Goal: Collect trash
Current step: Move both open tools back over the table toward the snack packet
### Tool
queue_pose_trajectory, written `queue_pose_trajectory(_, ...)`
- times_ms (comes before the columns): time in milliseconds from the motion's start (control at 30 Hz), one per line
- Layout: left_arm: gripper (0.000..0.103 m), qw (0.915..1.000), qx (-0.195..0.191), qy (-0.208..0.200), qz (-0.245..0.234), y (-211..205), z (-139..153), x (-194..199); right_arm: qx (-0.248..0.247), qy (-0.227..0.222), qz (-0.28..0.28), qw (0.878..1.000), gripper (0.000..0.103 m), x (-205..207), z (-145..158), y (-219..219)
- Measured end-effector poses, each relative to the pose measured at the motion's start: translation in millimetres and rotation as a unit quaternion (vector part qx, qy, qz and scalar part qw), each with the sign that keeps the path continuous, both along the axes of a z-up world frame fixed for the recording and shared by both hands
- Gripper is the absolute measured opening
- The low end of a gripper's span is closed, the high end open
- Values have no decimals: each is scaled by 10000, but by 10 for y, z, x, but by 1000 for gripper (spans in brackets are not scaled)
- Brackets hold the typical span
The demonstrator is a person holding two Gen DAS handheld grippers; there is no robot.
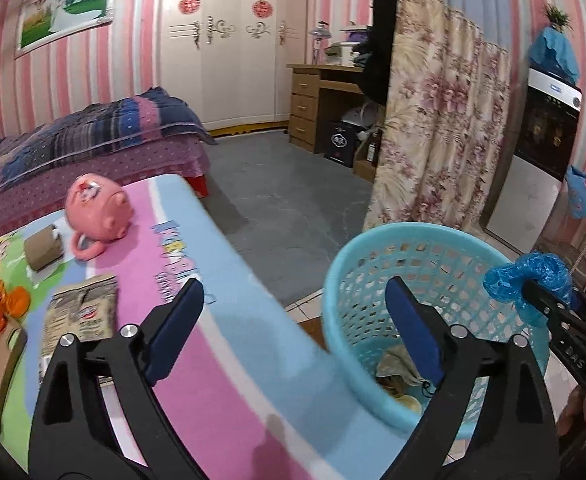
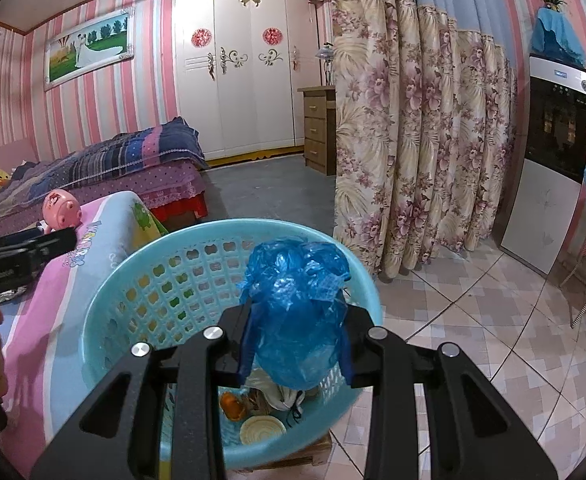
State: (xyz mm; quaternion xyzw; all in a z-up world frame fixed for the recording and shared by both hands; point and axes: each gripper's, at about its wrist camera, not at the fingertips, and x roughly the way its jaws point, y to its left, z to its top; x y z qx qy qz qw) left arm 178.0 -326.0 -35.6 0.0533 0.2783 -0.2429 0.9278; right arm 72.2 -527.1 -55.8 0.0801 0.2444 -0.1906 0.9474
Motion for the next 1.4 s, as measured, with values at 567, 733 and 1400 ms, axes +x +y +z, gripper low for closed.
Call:
queue_pose_trajectory(567, 92, 9983, -131, 17, 564, 724, 108, -101, -285, 141, -95, 9995, 95, 184, 29, 193)
queue_pose_trajectory(733, 93, 9968, -236, -25, 764, 1028, 259, -207, -264, -230, 44, 9994, 98, 88, 330, 382)
queue_pose_trajectory(1400, 97, 9809, 31, -208, 1932, 2673, 492, -327, -344, -456, 1442, 9879, 98, 380, 786, 1907)
